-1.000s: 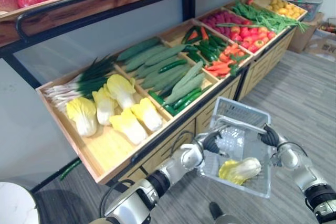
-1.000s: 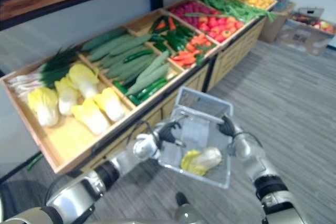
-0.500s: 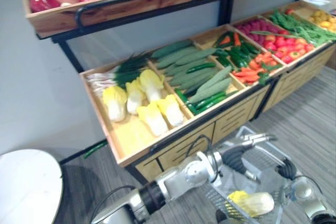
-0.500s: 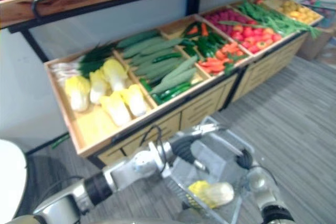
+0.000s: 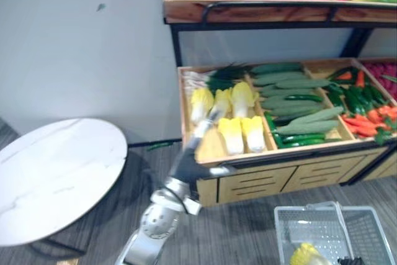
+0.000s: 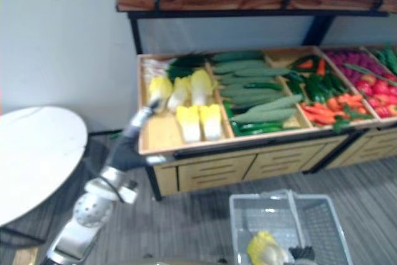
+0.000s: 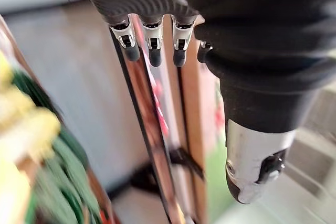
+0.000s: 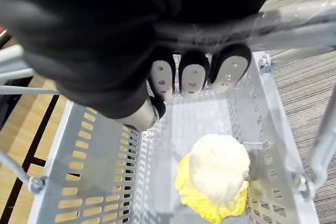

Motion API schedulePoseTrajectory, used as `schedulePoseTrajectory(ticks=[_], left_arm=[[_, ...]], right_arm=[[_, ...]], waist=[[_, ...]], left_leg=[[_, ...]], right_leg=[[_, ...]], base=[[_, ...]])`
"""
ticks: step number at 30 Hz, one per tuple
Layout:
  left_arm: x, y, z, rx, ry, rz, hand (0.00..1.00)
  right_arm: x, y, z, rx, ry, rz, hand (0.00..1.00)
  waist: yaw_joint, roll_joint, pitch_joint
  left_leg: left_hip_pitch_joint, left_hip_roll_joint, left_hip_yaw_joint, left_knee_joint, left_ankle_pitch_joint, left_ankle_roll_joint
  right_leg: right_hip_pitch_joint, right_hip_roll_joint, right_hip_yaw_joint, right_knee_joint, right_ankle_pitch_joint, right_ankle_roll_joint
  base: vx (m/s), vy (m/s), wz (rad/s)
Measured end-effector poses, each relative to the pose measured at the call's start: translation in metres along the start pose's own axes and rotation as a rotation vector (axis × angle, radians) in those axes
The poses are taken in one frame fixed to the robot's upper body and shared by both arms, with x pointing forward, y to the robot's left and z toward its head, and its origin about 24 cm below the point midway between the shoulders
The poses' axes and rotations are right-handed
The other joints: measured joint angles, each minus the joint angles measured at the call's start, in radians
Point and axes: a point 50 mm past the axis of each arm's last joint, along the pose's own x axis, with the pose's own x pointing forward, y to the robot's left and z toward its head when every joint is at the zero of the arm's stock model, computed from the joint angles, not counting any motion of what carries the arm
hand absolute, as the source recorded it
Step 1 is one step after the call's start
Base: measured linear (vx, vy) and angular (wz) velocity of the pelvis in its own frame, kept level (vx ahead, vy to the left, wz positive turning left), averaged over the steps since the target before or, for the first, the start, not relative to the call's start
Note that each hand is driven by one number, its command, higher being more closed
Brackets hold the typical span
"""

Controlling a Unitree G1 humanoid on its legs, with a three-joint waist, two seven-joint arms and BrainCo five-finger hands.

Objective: Pick vegetable in the basket

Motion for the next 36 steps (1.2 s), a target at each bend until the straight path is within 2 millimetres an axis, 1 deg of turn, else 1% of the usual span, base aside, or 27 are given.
schedulePoseTrajectory(ticks=[1, 2, 3, 4, 5, 7, 8, 9, 11, 12, 13, 14, 15, 17, 20, 21, 23, 26, 30, 32, 36], left_arm=[[-0.009, 0.012, -0.019, 0.071, 0.107, 0.087, 0.00], [-0.014, 0.017, -0.029, 0.105, 0.165, 0.123, 0.00], [-0.030, 0.029, -0.053, 0.165, 0.311, 0.203, 0.00], [-0.039, 0.034, -0.066, 0.187, 0.392, 0.247, 0.00], [-0.046, 0.037, -0.075, 0.197, 0.445, 0.272, 0.00], [-0.075, 0.046, -0.106, 0.227, 0.659, 0.359, 0.00], [-0.084, 0.047, -0.113, 0.235, 0.714, 0.378, 0.00], [-0.098, 0.049, -0.124, 0.252, 0.800, 0.404, 0.00], [-0.140, 0.053, -0.149, 0.267, 1.039, 0.467, 0.00], [-0.152, 0.053, -0.154, 0.269, 1.097, 0.474, 0.00], [-0.181, 0.052, -0.163, 0.268, 1.235, 0.490, 0.00], [-0.199, 0.051, -0.168, 0.261, 1.324, 0.498, 0.00], [-0.212, 0.049, -0.170, 0.254, 1.384, 0.504, 0.00], [-0.261, 0.041, -0.172, 0.213, 1.620, 0.521, 0.00], [-0.295, 0.031, -0.166, 0.145, 1.784, 0.520, 0.00], [-0.299, 0.029, -0.165, 0.121, 1.806, 0.513, 0.00], [-0.300, 0.026, -0.166, 0.104, 1.810, 0.485, 0.00], [-0.292, 0.017, -0.169, 0.094, 1.784, 0.397, 0.00], [-0.270, 0.001, -0.177, 0.084, 1.717, 0.264, 0.00], [-0.265, -0.004, -0.178, 0.098, 1.690, 0.200, 0.00], [-0.263, -0.012, -0.177, 0.104, 1.669, 0.109, 0.00]], right_arm=[[-0.002, 0.002, -0.006, 0.009, 0.019, 0.000, 1.00], [-0.003, 0.003, -0.008, 0.019, 0.027, -0.002, 1.00], [-0.004, 0.005, -0.013, 0.054, 0.046, -0.007, 1.00], [-0.006, 0.006, -0.016, 0.067, 0.058, -0.009, 1.00], [-0.007, 0.007, -0.019, 0.074, 0.065, -0.009, 1.00], [-0.012, 0.012, -0.029, 0.094, 0.090, -0.011, 1.00], [-0.014, 0.014, -0.031, 0.096, 0.092, -0.012, 1.00], [-0.016, 0.017, -0.034, 0.099, 0.098, -0.011, 1.00], [-0.020, 0.022, -0.039, 0.109, 0.103, -0.007, 1.00], [-0.021, 0.023, -0.041, 0.110, 0.108, -0.005, 1.00], [-0.024, 0.026, -0.046, 0.118, 0.124, -0.003, 1.00], [-0.025, 0.027, -0.047, 0.122, 0.128, -0.001, 1.00], [-0.025, 0.028, -0.047, 0.122, 0.132, 0.000, 1.00], [-0.025, 0.029, -0.048, 0.126, 0.140, -0.003, 1.00], [-0.025, 0.029, -0.049, 0.126, 0.151, -0.004, 1.00], [-0.025, 0.030, -0.049, 0.124, 0.157, -0.001, 1.00], [-0.024, 0.030, -0.049, 0.122, 0.160, 0.001, 1.00], [-0.022, 0.026, -0.047, 0.115, 0.158, -0.003, 1.00], [-0.020, 0.026, -0.043, 0.088, 0.140, 0.006, 1.00], [-0.020, 0.027, -0.042, 0.085, 0.136, 0.010, 1.00], [-0.019, 0.026, -0.040, 0.077, 0.130, 0.011, 1.00]], waist=[[-0.001, 0.004, -0.005], [-0.001, 0.000, -0.005], [0.001, -0.005, -0.003], [0.003, -0.009, -0.003], [0.003, -0.011, -0.003], [0.003, -0.018, -0.006], [0.003, -0.019, -0.007], [0.003, -0.019, -0.007], [-0.001, -0.019, -0.007], [-0.001, -0.018, -0.007], [-0.001, -0.015, -0.008], [-0.002, -0.014, -0.008], [-0.002, -0.012, -0.010], [-0.005, -0.012, -0.012], [-0.004, -0.011, -0.012], [-0.004, -0.010, -0.011], [-0.005, -0.005, -0.014], [-0.007, 0.010, -0.015], [-0.008, 0.027, -0.010], [-0.008, 0.029, -0.008], [-0.007, 0.037, 0.006]], left_leg=[[0.002, -0.004, -0.009, 0.000, 0.000, 0.000], [0.002, -0.005, -0.010, 0.000, 0.000, 0.000], [0.001, -0.005, -0.011, 0.000, 0.000, 0.000], [0.001, -0.005, -0.012, 0.000, 0.000, 0.000], [0.001, -0.005, -0.012, 0.000, 0.000, 0.000], [0.005, -0.004, -0.011, 0.000, -0.001, 0.000], [0.005, -0.004, -0.011, 0.000, -0.001, 0.001], [0.007, -0.003, -0.009, 0.000, -0.002, 0.001], [0.018, -0.001, -0.003, 0.000, -0.009, 0.001], [0.023, 0.000, -0.002, 0.000, -0.012, 0.001], [0.032, 0.001, 0.001, 0.000, -0.019, 0.001], [0.038, 0.000, 0.005, 0.000, -0.023, 0.001], [0.040, 0.001, 0.008, 0.000, -0.026, -0.001], [0.051, 0.006, 0.029, 0.000, -0.037, -0.006], [0.064, 0.014, 0.051, 0.000, -0.051, -0.015], [0.069, 0.018, 0.056, 0.000, -0.055, -0.018], [0.075, 0.024, 0.068, 0.000, -0.059, -0.026], [0.081, 0.027, 0.075, 0.000, -0.063, -0.028], [0.091, 0.030, 0.078, 0.001, -0.066, -0.030], [0.092, 0.031, 0.078, 0.001, -0.066, -0.030], [0.102, 0.031, 0.079, 0.000, -0.066, -0.030]], right_leg=[[0.012, -0.002, -0.015, -0.004, -0.004, 0.002], [0.012, -0.002, -0.019, -0.003, -0.008, 0.003], [0.014, -0.002, -0.025, -0.003, -0.009, 0.002], [0.016, -0.002, -0.029, -0.003, -0.009, 0.002], [0.017, -0.002, -0.033, -0.004, -0.010, 0.001], [0.031, -0.003, -0.045, -0.004, -0.014, 0.002], [0.032, -0.003, -0.046, -0.004, -0.015, 0.001], [0.034, -0.003, -0.047, -0.004, -0.017, -0.001], [0.046, -0.003, -0.048, -0.006, -0.019, -0.005], [0.047, -0.003, -0.047, -0.005, -0.022, -0.005], [0.055, -0.003, -0.047, -0.005, -0.030, -0.004], [0.060, -0.002, -0.045, -0.006, -0.033, -0.005], [0.060, -0.002, -0.043, -0.005, -0.035, -0.007], [0.060, 0.002, -0.027, -0.006, -0.041, -0.010], [0.059, 0.009, -0.004, -0.007, -0.046, -0.015], [0.059, 0.013, 0.003, -0.007, -0.048, -0.017], [0.059, 0.019, 0.012, -0.006, -0.047, -0.018], [0.058, 0.023, 0.019, -0.006, -0.048, -0.020], [0.060, 0.028, 0.032, -0.006, -0.053, -0.027], [0.061, 0.029, 0.032, -0.006, -0.054, -0.027], [0.069, 0.029, 0.034, -0.004, -0.054, -0.027]], base=[[-0.02, 0.027, 0.35], [-0.02, 0.028, 0.26], [-0.02, 0.022, 0.13], [-0.01, 0.015, 0.10], [0.02, 0.001, 0.10], [0.03, -0.002, 0.10], [0.03, -0.002, 0.03], [0.03, -0.004, -0.02], [0.05, -0.010, -0.04], [0.06, -0.016, -0.04], [0.06, -0.016, -0.05], [0.06, -0.014, -0.06], [0.06, -0.011, -0.12], [0.07, -0.016, -0.19], [0.07, -0.022, -0.24], [0.09, -0.033, -0.22], [0.07, -0.028, -0.16], [0.09, -0.022, -0.11], [0.06, -0.017, -0.09], [0.02, -0.009, -0.01], [-0.01, -0.002, 0.00]])
